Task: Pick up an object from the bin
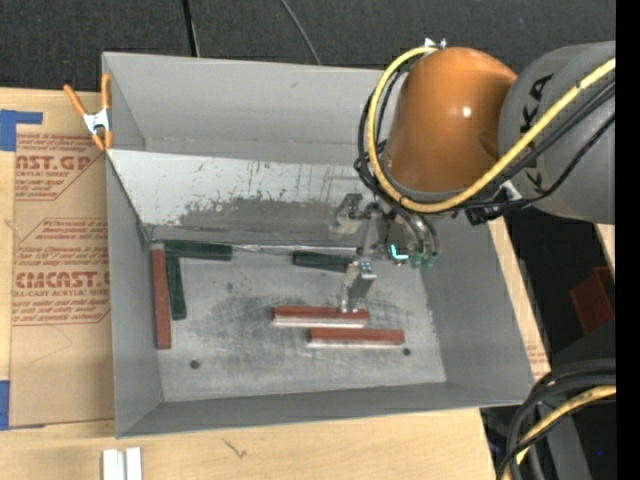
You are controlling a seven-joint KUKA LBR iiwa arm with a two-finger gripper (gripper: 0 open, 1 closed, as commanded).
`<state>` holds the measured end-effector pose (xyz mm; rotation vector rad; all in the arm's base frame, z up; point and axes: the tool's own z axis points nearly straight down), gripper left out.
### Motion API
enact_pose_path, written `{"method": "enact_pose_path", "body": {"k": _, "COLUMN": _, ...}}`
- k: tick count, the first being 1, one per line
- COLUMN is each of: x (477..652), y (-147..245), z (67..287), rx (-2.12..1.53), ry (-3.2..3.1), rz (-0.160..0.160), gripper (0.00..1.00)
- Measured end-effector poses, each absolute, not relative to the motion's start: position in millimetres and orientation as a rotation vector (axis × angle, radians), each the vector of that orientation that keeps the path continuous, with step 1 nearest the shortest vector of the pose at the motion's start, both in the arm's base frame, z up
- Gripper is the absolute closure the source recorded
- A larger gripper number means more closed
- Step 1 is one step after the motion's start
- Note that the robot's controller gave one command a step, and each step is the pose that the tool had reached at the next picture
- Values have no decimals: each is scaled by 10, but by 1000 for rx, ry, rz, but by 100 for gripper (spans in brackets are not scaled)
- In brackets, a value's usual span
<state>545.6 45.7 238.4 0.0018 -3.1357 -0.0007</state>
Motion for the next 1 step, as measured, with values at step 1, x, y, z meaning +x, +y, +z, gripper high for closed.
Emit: {"method": "enact_pose_path", "body": {"k": 1, "x": 5471, "y": 455, "z": 2424, "rx": 1, "ry": -3144, "rz": -2, "gripper": 0}}
